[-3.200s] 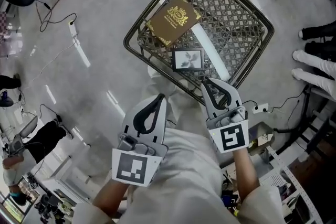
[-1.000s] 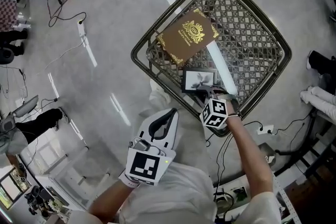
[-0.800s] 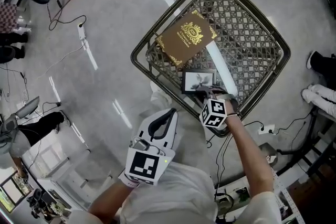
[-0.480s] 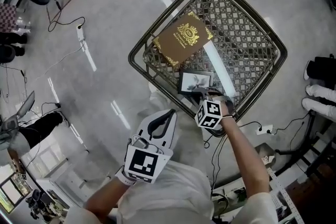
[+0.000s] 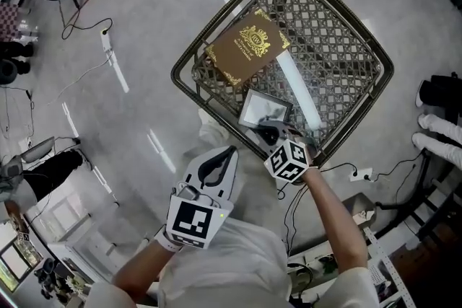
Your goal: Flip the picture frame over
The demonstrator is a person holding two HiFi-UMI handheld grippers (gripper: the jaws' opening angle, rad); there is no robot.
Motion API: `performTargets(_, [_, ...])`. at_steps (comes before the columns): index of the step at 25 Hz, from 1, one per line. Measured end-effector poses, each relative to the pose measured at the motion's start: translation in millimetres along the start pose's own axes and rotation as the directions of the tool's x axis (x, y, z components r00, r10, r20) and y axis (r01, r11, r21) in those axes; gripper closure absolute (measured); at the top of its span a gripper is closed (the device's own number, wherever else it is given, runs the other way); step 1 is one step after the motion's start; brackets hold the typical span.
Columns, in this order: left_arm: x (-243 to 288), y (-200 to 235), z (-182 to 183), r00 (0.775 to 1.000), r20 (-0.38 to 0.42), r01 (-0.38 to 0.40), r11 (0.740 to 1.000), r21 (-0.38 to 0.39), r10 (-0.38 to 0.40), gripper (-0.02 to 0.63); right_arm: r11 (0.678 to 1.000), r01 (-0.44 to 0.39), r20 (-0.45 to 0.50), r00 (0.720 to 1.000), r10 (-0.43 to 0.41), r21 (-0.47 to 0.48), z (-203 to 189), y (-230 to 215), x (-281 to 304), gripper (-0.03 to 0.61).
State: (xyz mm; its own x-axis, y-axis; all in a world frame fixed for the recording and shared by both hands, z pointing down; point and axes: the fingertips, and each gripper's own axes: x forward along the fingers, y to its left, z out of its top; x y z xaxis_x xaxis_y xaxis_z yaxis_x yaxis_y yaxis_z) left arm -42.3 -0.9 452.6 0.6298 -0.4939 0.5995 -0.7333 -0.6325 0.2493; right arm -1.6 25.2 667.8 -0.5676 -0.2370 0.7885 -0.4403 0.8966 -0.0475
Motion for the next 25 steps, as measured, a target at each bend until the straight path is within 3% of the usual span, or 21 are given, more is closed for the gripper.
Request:
performTargets(7, [0,4,7,1.0,0.014,-0.012,0.999,-0.03,0.013,0.597,0.987,-0.023,0.091,0.996,0.008,0.161,22,-1,-18,0.503])
performTargets(11, [2,6,3,1.0,0.019,-0.005,1.0,0.015,0.005,0.596,0.956,-0.072,0.167,0.986,0.025,0.286,35,2,-28,0.503])
performTargets(15, [1,4,4,1.0,0.021,-0.007,1.0,0.019,0.007,0.596,0.909,-0.137,0.248,0.968,0.039,0.394,47,4,-37,0.503])
performTargets(19, [0,4,3,1.0,0.015,0.003,1.0,0.031,-0.003,0.597,0.841,-0.194,0.31,0.95,0.034,0.504,52,3,-40,0.503])
performTargets(25, [-3,3,0,1.0,0.018,-0.001,1.0,0.03,0.001,0.597,0.75,-0.292,0.398,0.917,0.042,0.593,61,3,-42,0.503])
